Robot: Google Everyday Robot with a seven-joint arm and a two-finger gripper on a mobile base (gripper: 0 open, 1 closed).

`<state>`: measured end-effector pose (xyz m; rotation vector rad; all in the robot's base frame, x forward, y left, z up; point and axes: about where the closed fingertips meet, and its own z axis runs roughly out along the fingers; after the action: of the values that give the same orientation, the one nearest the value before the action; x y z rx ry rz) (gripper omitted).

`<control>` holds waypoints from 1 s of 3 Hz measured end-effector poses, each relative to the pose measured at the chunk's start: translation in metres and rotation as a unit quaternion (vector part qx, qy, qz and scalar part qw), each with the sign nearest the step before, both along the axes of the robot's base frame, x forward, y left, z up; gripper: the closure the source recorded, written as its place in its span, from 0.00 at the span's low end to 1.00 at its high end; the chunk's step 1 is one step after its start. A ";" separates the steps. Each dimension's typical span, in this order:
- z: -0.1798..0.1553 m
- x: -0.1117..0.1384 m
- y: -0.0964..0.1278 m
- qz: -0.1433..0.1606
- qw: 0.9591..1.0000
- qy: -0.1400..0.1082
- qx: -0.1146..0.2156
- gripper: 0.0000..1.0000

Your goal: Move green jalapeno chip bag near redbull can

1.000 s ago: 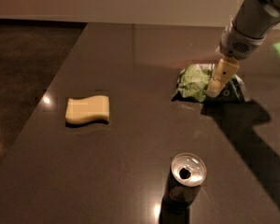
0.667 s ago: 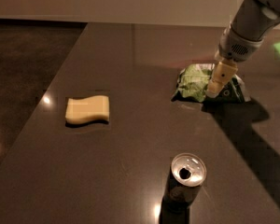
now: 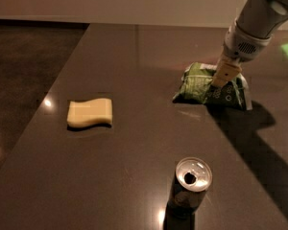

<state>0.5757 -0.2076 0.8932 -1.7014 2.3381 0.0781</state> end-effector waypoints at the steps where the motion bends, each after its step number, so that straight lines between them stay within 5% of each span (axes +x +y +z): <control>1: 0.023 -0.029 0.028 0.055 0.998 0.005 0.021 1.00; 3: 0.047 -0.085 0.059 0.133 0.990 0.025 0.038 1.00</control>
Offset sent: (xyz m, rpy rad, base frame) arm -0.0940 0.0583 0.0553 0.0846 0.0785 0.2913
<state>0.4904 -0.1485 0.9402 -1.9830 2.0986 0.2569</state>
